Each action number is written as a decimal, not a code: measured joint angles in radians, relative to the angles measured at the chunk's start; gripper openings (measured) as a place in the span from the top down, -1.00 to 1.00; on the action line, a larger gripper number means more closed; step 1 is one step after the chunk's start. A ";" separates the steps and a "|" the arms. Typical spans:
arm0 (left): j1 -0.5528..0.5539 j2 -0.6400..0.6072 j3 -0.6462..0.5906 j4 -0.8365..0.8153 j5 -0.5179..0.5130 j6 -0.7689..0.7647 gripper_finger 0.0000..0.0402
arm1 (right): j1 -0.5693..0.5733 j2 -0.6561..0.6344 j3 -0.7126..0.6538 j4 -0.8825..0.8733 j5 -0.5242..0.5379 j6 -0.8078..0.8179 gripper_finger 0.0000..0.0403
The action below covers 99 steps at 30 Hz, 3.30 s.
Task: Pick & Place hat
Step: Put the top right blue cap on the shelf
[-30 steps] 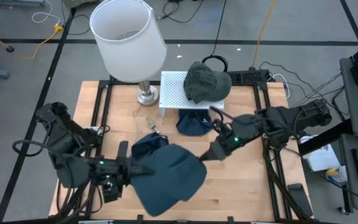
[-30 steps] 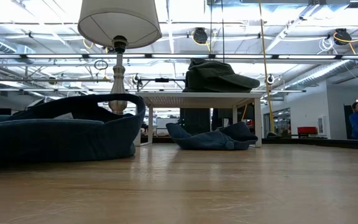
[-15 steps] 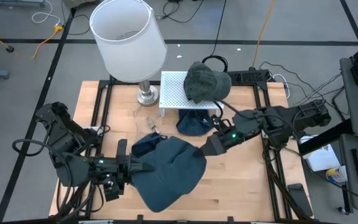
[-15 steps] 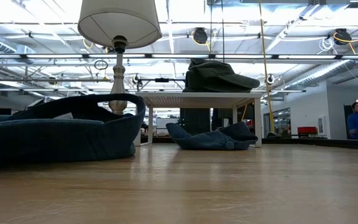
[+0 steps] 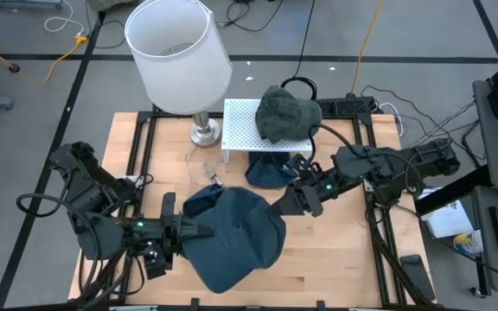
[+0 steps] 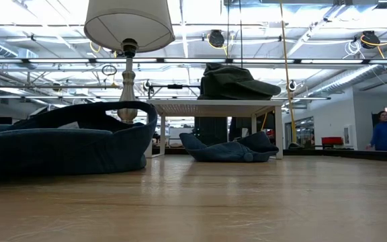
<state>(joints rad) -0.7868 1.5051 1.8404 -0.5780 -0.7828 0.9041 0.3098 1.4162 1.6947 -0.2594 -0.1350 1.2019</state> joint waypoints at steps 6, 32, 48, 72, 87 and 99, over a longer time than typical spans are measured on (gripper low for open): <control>0.000 0.000 0.000 -0.002 -0.013 -0.209 0.79 | 0.000 -0.004 -0.001 0.047 -0.054 -0.041 0.98; 0.000 -0.001 0.001 -0.232 0.231 -1.564 0.33 | -0.053 -0.195 -0.001 0.192 -0.132 -0.549 1.00; 0.001 -0.001 0.001 -0.231 0.212 -1.612 0.30 | -0.340 -0.097 -0.001 0.051 -0.340 -0.755 1.00; 0.084 -0.001 0.001 -0.241 0.198 -1.092 0.30 | -0.637 0.189 -0.001 -0.017 -0.421 -1.489 1.00; 0.163 -0.002 0.000 -0.241 0.176 -1.092 0.30 | -0.730 0.219 0.001 0.103 -0.337 -1.651 1.00; 0.200 -0.002 0.000 -0.241 0.180 -1.091 0.30 | -0.808 0.310 0.000 0.210 -0.391 -1.629 1.00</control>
<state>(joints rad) -0.5869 1.5032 1.8408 -0.8192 -0.6033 -0.1867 -0.4980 1.7262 1.6947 -0.0496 -0.5261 -0.4274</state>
